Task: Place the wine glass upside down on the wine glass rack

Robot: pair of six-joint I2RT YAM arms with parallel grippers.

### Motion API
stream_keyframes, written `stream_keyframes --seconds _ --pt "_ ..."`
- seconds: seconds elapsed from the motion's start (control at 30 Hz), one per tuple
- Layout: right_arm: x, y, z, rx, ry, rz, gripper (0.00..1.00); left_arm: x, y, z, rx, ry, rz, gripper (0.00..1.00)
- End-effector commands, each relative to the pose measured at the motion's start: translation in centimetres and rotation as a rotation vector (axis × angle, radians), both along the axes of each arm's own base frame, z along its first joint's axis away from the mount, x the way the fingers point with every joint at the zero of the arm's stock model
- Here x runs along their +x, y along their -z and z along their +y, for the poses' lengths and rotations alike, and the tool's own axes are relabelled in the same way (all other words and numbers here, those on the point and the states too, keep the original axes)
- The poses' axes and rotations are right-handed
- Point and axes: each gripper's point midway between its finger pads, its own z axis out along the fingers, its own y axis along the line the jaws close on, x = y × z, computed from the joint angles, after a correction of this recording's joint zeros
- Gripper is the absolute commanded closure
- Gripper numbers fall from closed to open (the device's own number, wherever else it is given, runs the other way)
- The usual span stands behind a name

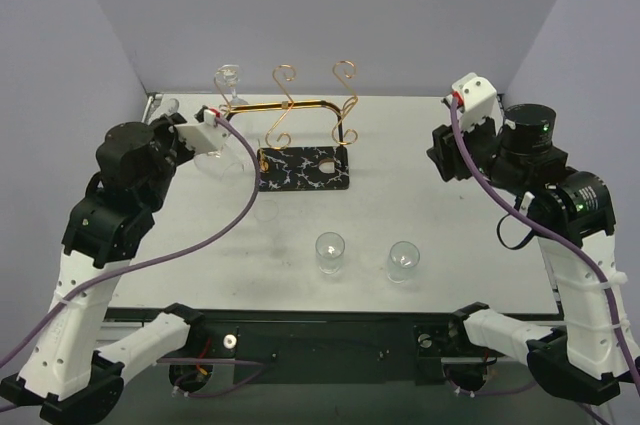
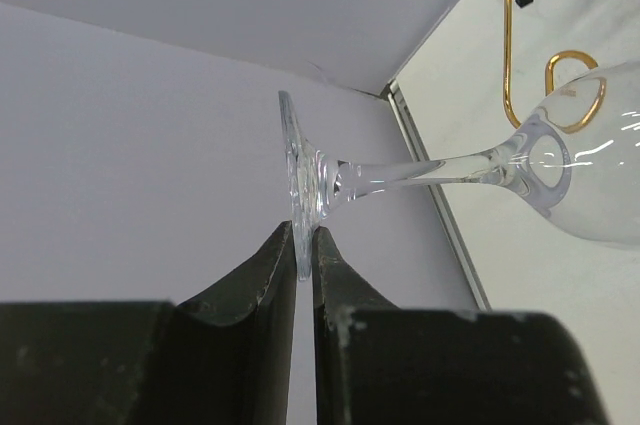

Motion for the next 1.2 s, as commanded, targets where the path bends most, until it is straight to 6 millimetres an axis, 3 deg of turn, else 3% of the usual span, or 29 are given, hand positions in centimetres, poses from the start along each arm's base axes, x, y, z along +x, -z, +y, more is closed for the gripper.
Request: stream_keyframes --seconds 0.0,0.27,0.67,0.97,1.17 --pt "0.1 0.4 -0.1 0.016 0.009 0.013 0.57 0.4 -2.0 0.3 0.044 -0.018 -0.107 1.0" --pt "0.6 1.4 -0.1 0.017 0.014 0.037 0.57 1.7 2.5 -0.6 0.131 0.007 -0.018 1.0" --pt "0.7 2.1 -0.3 0.02 0.017 0.05 0.58 4.5 6.3 -2.8 0.182 0.025 0.024 1.0" --pt "1.0 2.8 -0.2 0.02 0.017 0.061 0.58 6.4 8.2 -5.7 0.196 0.061 0.047 1.0" --pt "1.0 2.9 -0.2 0.025 0.016 0.065 0.58 8.4 8.5 -7.3 0.199 0.051 0.011 1.0"
